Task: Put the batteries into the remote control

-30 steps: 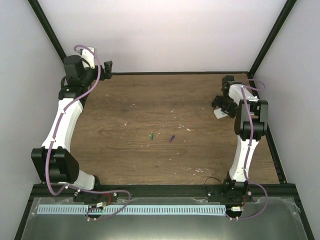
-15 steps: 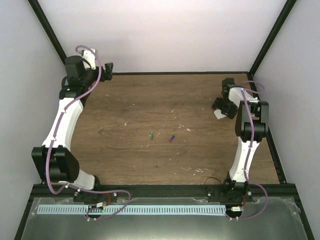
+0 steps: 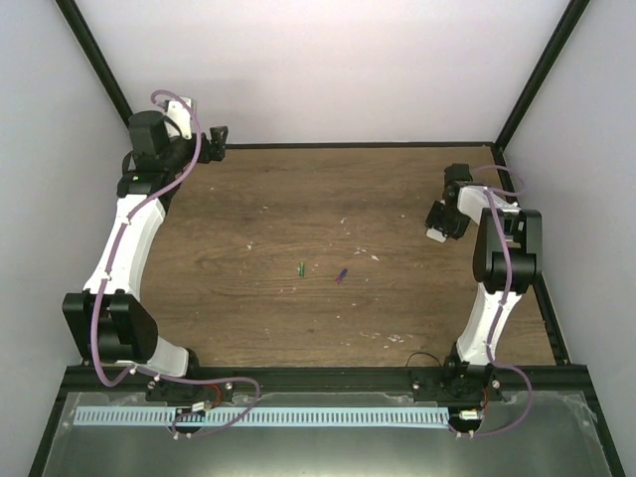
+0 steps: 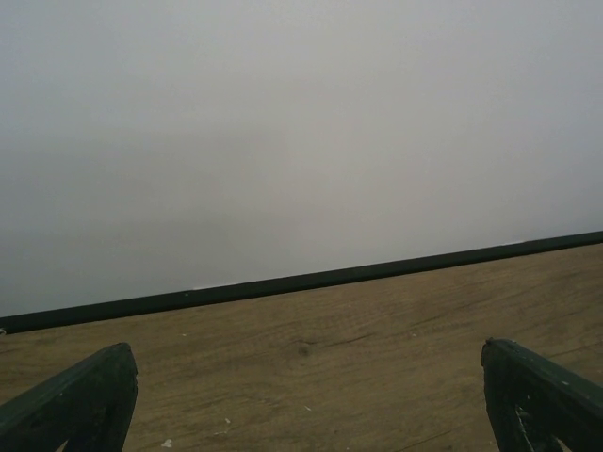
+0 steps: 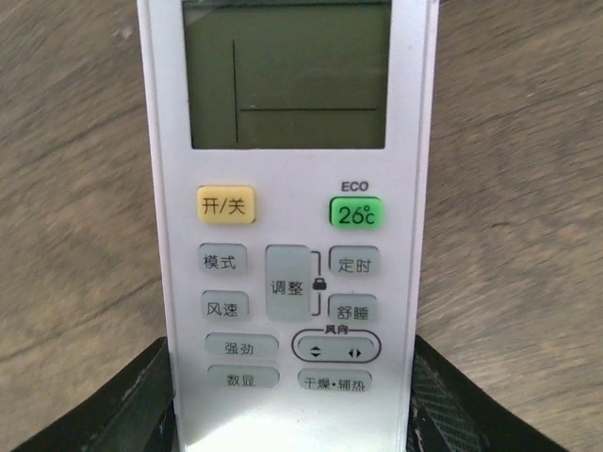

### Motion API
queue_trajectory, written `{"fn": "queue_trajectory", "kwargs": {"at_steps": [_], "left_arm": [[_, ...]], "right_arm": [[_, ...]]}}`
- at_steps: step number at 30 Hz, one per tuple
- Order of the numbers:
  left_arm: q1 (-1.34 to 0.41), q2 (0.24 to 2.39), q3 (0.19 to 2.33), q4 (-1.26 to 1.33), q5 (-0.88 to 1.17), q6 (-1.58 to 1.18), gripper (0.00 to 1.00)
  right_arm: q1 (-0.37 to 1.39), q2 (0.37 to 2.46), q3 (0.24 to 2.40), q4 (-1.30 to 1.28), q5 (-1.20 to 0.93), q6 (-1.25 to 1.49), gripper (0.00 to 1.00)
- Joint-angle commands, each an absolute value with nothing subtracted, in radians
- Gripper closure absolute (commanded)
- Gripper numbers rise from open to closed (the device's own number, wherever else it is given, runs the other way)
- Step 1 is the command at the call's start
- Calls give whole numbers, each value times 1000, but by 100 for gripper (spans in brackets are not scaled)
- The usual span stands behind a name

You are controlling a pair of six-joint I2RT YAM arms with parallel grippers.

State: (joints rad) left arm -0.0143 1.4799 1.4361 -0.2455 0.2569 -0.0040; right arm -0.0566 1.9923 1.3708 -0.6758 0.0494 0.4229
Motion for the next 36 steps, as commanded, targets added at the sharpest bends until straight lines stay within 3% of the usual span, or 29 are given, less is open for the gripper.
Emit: {"fn": "queue_trajectory", "kwargs": {"at_steps": [1, 7, 14, 19, 27, 36], "left_arm": [[-11, 1451, 1455, -269, 303, -29, 0], [-11, 1432, 1436, -287, 318, -82, 0], [-12, 1400, 1380, -269, 333, -143, 0], [-15, 1372, 1330, -267, 336, -183, 0], [-43, 1358, 1289, -264, 291, -231, 0], [-112, 1407, 1303, -260, 243, -264, 0]], "right_arm": [[-62, 1942, 1281, -611, -88, 338, 54], [-25, 1875, 1216, -544, -154, 269, 64], [195, 1868, 1285, -549, -100, 223, 64], [350, 1940, 1452, -583, -67, 226, 64], [457, 2102, 1651, -625, -50, 194, 64], [511, 2175, 1688, -633, -2, 154, 63]]}}
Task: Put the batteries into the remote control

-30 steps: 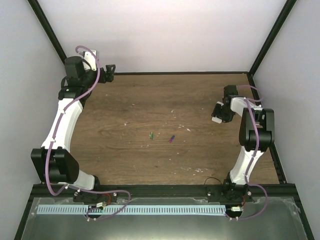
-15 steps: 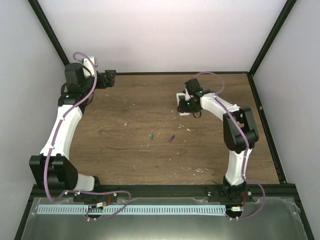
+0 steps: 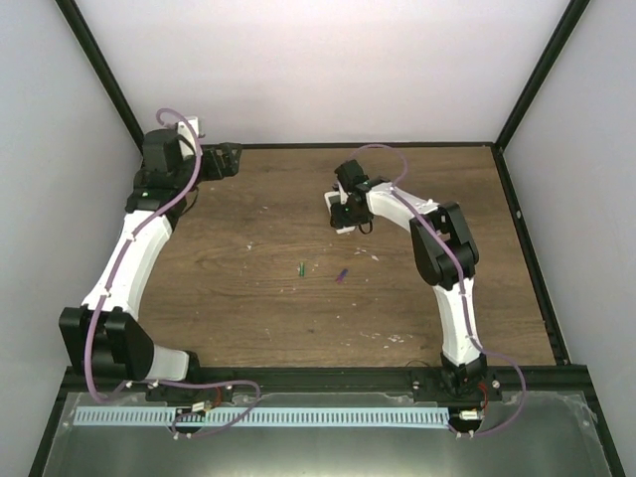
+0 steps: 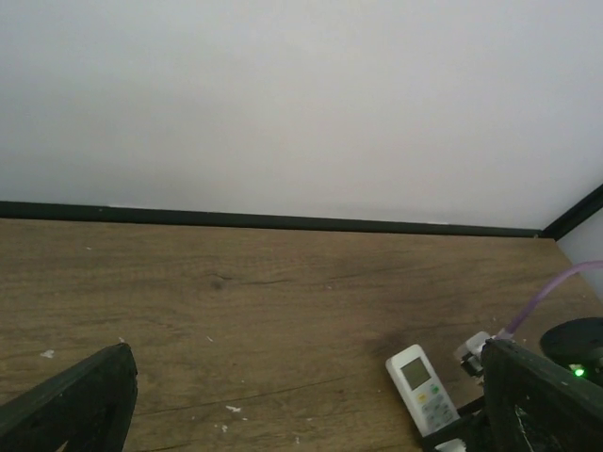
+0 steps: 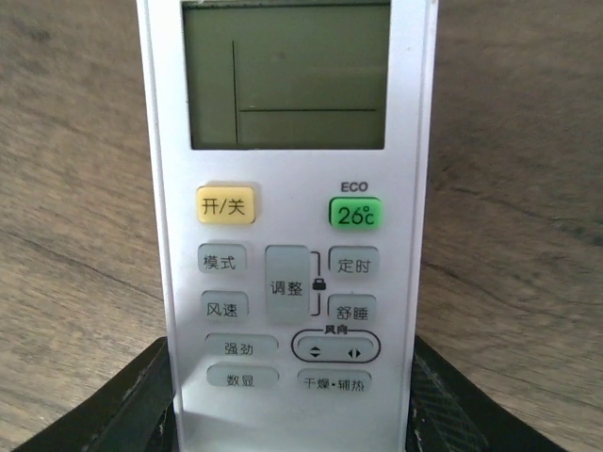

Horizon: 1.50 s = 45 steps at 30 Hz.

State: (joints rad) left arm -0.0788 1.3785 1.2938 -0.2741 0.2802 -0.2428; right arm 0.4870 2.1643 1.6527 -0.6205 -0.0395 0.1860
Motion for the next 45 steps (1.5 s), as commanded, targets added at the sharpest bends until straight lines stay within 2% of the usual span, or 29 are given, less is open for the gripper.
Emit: {"fn": "queue_trajectory", "kwargs": {"at_steps": [1, 6, 15, 21, 24, 29, 40, 45], "left_arm": [[-121, 1415, 1309, -260, 234, -262, 0], [-142, 1452, 1325, -246, 251, -284, 0], [-166, 1481, 1318, -189, 258, -307, 0], [-180, 1507, 1312, -162, 268, -339, 0], [-189, 1512, 1299, -128, 276, -373, 0], [-193, 1519, 1272, -59, 321, -454, 0], [-205, 1510, 1171, 181, 473, -720, 1], [-218, 1517, 1128, 309, 535, -868, 3]], "right_arm": [[514, 2175, 1681, -629, -2, 154, 63], [518, 2173, 1646, -616, 3, 155, 61], [522, 2152, 1561, -591, 14, 163, 47], [523, 2131, 1503, -568, 18, 157, 45], [523, 2118, 1471, -544, 26, 144, 50], [523, 2071, 1430, -488, 38, 113, 73], [523, 1848, 1517, -398, -124, 103, 77], [523, 1816, 1607, -402, -208, 110, 78]]}}
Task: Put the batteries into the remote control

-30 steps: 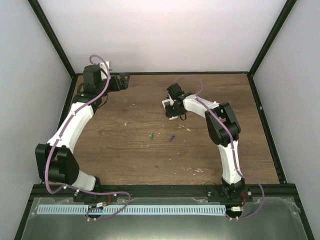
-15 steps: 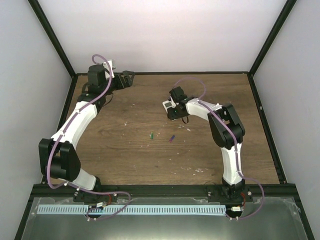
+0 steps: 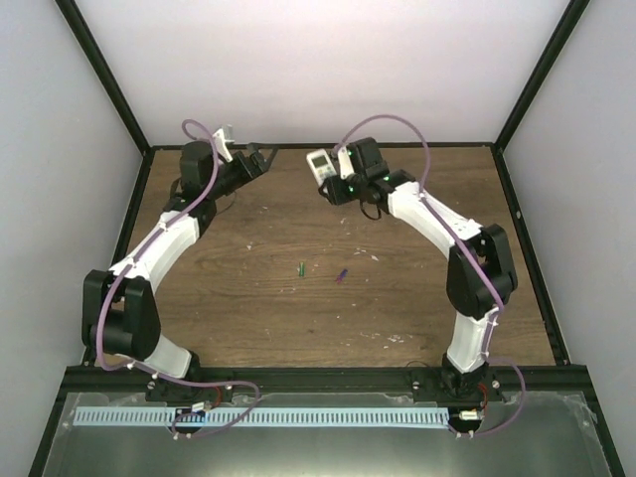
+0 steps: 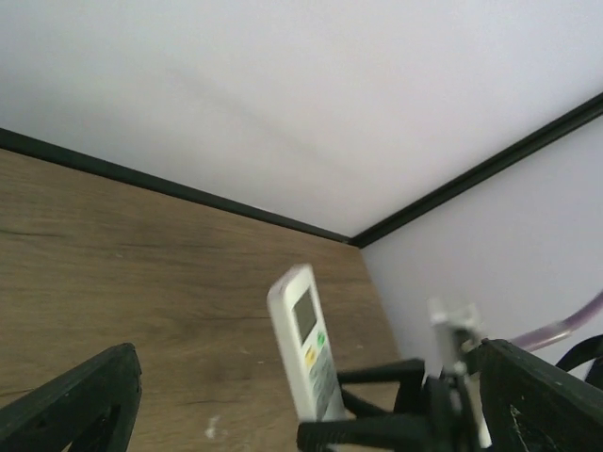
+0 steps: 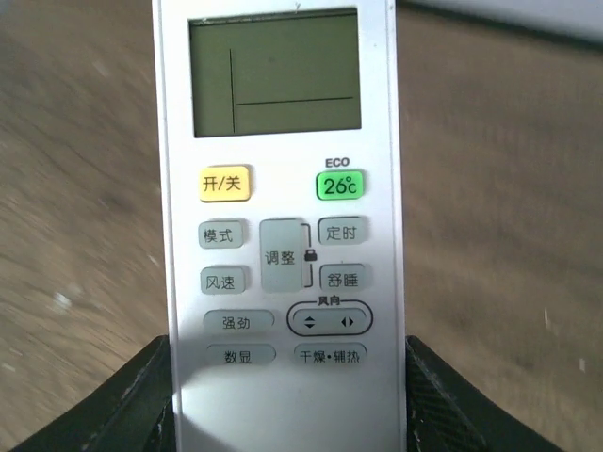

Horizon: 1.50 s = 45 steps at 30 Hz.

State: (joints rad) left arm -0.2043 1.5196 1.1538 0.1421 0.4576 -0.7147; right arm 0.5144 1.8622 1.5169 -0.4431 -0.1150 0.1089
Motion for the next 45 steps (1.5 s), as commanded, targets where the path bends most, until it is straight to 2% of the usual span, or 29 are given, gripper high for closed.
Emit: {"fn": "queue_trajectory", "kwargs": {"at_steps": [1, 10, 23, 32, 45], "left_arm": [[-224, 1518, 1119, 325, 541, -889, 3], [-300, 1561, 1119, 426, 552, -956, 4], [-347, 1616, 1200, 319, 525, -880, 9], [-347, 1629, 1214, 301, 510, -851, 25], [-341, 1633, 1231, 275, 486, -821, 57]], "right_arm": [[524, 1814, 1622, -404, -234, 112, 78], [539, 1813, 1659, -403, -326, 108, 82], [561, 1789, 1658, -387, -359, 77, 82], [576, 1781, 1655, -395, -370, 67, 82], [585, 1769, 1648, -428, -340, 40, 82]]}}
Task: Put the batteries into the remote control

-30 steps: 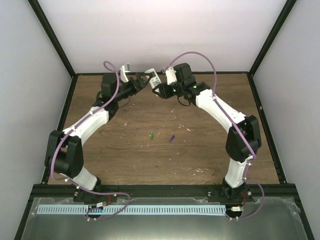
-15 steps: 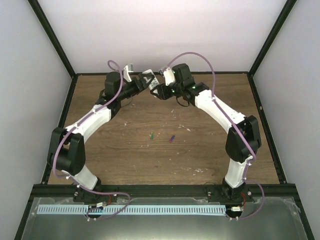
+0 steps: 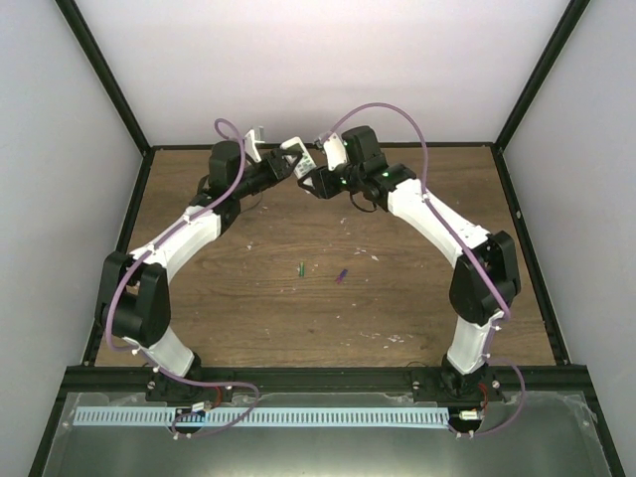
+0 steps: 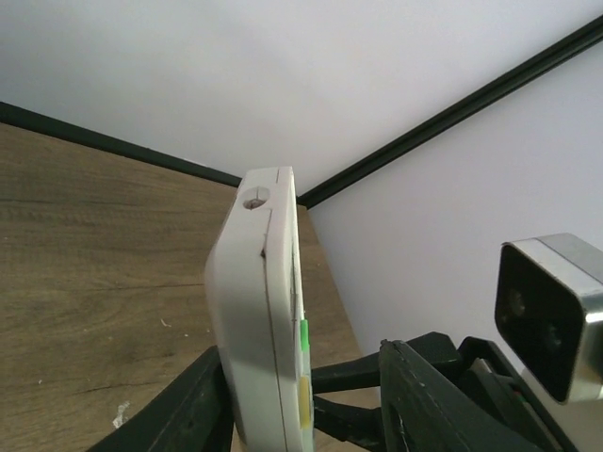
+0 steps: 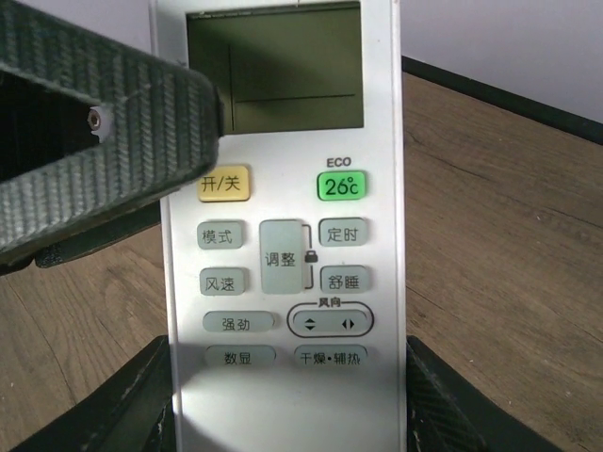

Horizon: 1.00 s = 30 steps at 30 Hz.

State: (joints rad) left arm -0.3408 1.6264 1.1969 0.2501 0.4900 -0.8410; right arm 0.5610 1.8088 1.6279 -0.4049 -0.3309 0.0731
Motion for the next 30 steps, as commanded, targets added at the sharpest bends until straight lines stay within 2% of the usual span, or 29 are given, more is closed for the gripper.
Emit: {"fn": "queue_trajectory", "kwargs": {"at_steps": [1, 11, 16, 23, 30], "left_arm": [[-339, 1632, 1230, 275, 486, -822, 58], [-326, 1631, 1223, 279, 493, -822, 76], [-324, 1630, 1222, 280, 498, -823, 81], [-319, 1625, 1204, 301, 517, -825, 85], [-286, 1628, 1184, 405, 623, -815, 89]], "right_arm": [[586, 1769, 1646, -431, -339, 35, 82], [594, 1761, 1627, -437, -325, 5, 82], [594, 1754, 1617, -436, -312, 0, 79], [594, 1732, 1593, -411, -305, 6, 62], [594, 1716, 1582, -402, -328, -5, 41]]}}
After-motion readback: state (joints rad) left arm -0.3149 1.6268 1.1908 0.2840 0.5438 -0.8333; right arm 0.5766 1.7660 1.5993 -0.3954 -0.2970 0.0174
